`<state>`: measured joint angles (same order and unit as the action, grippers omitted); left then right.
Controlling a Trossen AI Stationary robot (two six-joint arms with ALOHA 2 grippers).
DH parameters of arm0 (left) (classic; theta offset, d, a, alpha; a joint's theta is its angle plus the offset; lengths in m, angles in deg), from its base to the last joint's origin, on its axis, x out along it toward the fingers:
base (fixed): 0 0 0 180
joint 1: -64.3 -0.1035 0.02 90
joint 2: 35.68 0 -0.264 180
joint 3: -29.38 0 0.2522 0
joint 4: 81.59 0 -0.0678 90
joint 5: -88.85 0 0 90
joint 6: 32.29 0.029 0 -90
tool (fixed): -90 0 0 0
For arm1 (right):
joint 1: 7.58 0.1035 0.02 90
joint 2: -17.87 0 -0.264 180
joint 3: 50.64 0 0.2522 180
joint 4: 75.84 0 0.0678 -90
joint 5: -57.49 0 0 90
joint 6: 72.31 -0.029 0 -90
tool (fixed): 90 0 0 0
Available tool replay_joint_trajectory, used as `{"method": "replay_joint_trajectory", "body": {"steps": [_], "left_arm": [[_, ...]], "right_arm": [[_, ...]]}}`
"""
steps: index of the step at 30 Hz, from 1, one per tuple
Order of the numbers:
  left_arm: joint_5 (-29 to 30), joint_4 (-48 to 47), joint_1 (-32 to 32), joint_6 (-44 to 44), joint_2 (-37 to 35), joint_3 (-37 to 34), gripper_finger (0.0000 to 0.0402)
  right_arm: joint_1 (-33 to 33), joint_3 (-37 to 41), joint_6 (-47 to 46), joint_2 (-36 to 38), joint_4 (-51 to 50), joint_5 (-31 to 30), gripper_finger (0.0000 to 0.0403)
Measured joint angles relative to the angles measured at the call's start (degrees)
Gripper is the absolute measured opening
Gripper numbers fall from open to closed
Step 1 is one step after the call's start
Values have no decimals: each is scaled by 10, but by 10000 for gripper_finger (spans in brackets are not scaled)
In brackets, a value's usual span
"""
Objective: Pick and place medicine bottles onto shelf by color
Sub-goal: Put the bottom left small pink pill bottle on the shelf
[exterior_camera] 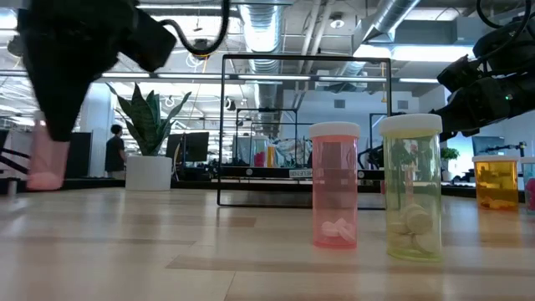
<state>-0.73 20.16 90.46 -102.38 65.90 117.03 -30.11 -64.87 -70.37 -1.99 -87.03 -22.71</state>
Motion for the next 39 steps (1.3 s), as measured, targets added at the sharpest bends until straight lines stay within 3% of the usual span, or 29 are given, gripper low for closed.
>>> {"method": "replay_joint_trajectory", "body": {"steps": [9, 15, 22, 31, 39], "left_arm": [[71, -101, -57, 59, -48, 8, 89], [126, -110, -85, 70, -101, 8, 89], [178, -102, -145, 146, -142, 9, 89], [148, -6, -240, 290, -144, 9, 89], [119, 62, -291, 315, -143, 9, 89]], "right_arm": [[0, 0, 0, 0, 0, 0, 374], [0, 0, 0, 0, 0, 0, 374], [0, 0, 0, 0, 0, 0, 374], [0, 0, 0, 0, 0, 0, 374], [0, 0, 0, 0, 0, 0, 374]]}}
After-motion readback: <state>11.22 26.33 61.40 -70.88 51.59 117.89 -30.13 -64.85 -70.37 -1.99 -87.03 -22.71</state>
